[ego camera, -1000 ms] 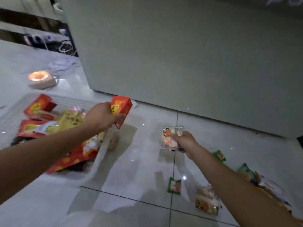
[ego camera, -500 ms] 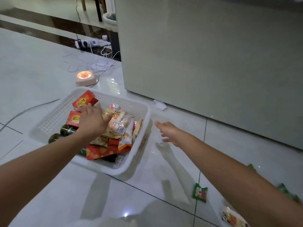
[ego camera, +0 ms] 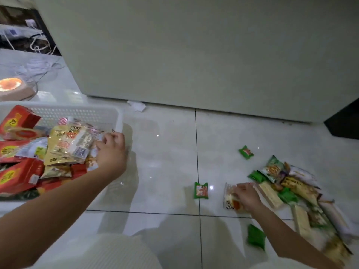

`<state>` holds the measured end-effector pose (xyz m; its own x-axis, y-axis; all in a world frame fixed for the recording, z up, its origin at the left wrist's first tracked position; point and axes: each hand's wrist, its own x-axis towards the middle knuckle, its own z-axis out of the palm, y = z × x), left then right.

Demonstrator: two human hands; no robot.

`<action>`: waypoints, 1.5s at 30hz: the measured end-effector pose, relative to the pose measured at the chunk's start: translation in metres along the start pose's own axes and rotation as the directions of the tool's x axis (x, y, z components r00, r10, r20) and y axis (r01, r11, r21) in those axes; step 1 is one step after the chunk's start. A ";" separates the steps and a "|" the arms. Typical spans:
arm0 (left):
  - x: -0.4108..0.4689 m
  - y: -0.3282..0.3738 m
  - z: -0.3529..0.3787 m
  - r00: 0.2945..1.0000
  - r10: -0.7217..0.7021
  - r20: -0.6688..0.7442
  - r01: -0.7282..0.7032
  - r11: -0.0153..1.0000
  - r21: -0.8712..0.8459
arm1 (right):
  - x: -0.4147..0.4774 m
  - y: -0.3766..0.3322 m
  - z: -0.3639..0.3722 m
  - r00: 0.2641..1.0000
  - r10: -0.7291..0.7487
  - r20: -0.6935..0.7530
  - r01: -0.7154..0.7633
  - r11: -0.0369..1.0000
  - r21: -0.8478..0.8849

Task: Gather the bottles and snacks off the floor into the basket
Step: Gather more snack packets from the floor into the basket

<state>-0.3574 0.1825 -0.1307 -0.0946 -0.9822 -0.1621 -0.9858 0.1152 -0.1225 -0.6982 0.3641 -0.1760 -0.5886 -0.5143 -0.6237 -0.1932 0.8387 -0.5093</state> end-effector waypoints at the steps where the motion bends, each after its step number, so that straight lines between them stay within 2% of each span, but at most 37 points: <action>1: 0.001 0.003 -0.002 1.000 -0.005 0.012 0.005 1.000 0.022 | 0.000 0.008 0.000 1.000 0.005 -0.014 -0.004 0.999 0.036; 7: 0.002 0.023 -0.014 0.997 0.023 0.067 -0.027 0.998 0.060 | 0.005 0.019 -0.004 0.998 0.028 -0.057 -0.022 0.994 0.104; 10: -0.003 0.049 -0.020 0.995 0.040 0.087 -0.045 0.997 0.065 | 0.006 0.025 -0.010 0.991 0.033 -0.132 -0.013 0.989 0.145; 15: -0.017 0.107 -0.026 0.982 0.174 0.071 -0.183 0.969 0.165 | 0.017 0.036 -0.028 0.970 0.058 -0.236 -0.018 0.986 0.168; 19: -0.031 0.153 -0.029 0.946 0.317 0.071 -0.325 0.918 0.226 | 0.020 0.044 -0.040 0.959 0.073 -0.273 -0.022 0.983 0.184; 21: -0.031 0.172 -0.031 0.909 0.411 0.073 -0.414 0.862 0.292 | 0.017 0.055 -0.045 0.953 0.091 -0.287 -0.031 0.978 0.207; 23: -0.030 0.185 -0.033 0.891 0.438 0.120 -0.443 0.779 0.445 | 0.008 0.072 -0.054 0.940 0.098 -0.326 -0.037 0.982 0.188; 25: -0.032 0.199 -0.039 0.846 0.522 0.104 -0.445 0.587 0.676 | -0.004 0.096 -0.067 0.917 0.100 -0.385 -0.049 0.989 0.141; 27: -0.038 0.222 -0.036 0.733 0.673 0.096 -0.447 0.370 0.815 | -0.020 0.126 -0.082 0.882 0.123 -0.455 -0.084 0.991 0.105; 28: -0.041 0.233 -0.030 0.664 0.743 0.087 -0.491 0.345 0.800 | -0.028 0.141 -0.088 0.855 0.146 -0.498 -0.115 0.989 0.093; 29: -0.045 0.245 -0.020 0.600 0.796 0.082 -0.593 0.374 0.713 | -0.035 0.157 -0.094 0.818 0.171 -0.549 -0.153 0.985 0.080; 31: -0.056 0.265 0.003 0.512 0.847 0.144 -0.839 0.457 0.294 | -0.048 0.183 -0.101 0.748 0.205 -0.632 -0.240 0.970 0.030; 32: -0.064 0.273 0.016 0.481 0.856 0.193 -0.877 0.474 0.080 | -0.053 0.192 -0.103 0.730 0.217 -0.649 -0.291 0.957 -0.008; 34: -0.078 0.287 0.041 0.446 0.869 0.216 -0.863 0.481 -0.154 | -0.058 0.208 -0.107 0.739 0.239 -0.630 -0.353 0.934 -0.060; 38: -0.090 0.305 0.070 0.417 0.898 0.141 -0.857 0.440 -0.269 | -0.049 0.224 -0.111 0.824 0.248 -0.510 -0.302 0.953 -0.025; 40: -0.091 0.311 0.076 0.448 0.888 0.106 -0.854 0.460 -0.243 | -0.039 0.225 -0.110 0.841 0.241 -0.484 -0.291 0.956 -0.031; 43: -0.091 0.319 0.080 0.507 0.858 0.083 -0.833 0.512 -0.207 | -0.026 0.218 -0.103 0.825 0.239 -0.511 -0.309 0.950 -0.054; 45: -0.089 0.325 0.080 0.540 0.835 0.102 -0.813 0.550 -0.191 | -0.015 0.211 -0.099 0.756 0.306 -0.579 -0.381 0.925 -0.009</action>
<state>-0.6579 0.3190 -0.2347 -0.8602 -0.4195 -0.2898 -0.4914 0.8340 0.2511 -0.8078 0.5669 -0.2152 -0.9586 -0.0282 -0.2835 0.0388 0.9729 -0.2279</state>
